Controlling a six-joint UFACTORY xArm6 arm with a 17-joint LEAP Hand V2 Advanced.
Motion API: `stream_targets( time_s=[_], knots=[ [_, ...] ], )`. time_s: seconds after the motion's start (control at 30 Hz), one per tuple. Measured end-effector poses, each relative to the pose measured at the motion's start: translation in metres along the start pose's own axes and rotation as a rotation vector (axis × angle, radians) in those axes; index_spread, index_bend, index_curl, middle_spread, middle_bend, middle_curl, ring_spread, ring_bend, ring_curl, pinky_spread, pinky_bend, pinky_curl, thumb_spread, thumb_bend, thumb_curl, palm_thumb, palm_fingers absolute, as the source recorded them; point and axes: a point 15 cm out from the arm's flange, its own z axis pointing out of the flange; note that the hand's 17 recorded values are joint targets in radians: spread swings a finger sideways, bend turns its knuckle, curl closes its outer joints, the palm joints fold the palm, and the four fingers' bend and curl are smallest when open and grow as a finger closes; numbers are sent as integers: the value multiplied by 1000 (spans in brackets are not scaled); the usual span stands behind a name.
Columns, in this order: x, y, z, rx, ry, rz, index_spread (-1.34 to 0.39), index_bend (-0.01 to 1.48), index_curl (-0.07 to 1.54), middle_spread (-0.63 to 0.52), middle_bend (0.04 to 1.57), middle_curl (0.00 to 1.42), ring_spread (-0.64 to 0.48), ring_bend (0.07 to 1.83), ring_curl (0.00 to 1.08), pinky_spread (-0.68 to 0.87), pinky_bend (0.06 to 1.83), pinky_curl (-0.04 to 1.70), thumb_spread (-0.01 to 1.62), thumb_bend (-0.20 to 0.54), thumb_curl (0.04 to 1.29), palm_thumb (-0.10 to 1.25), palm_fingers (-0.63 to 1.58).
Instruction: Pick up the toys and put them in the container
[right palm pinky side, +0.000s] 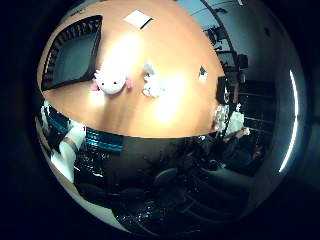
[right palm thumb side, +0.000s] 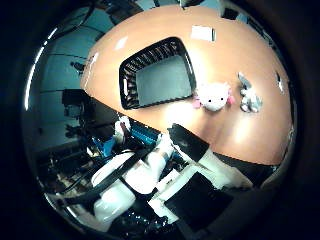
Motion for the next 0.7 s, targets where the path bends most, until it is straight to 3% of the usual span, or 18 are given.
stream_targets(
  time_s=[0.37,0.7],
  knots=[
    [87,-7,6,-26,-2,140,-366,149,282,-56,256,361,29,448,227,357,521,164,1097,-27,270,523,254],
    [170,-6,61,-95,-53,296,-262,151,262,76,273,353,140,436,230,372,512,205,1088,-28,260,439,166]
  ],
)
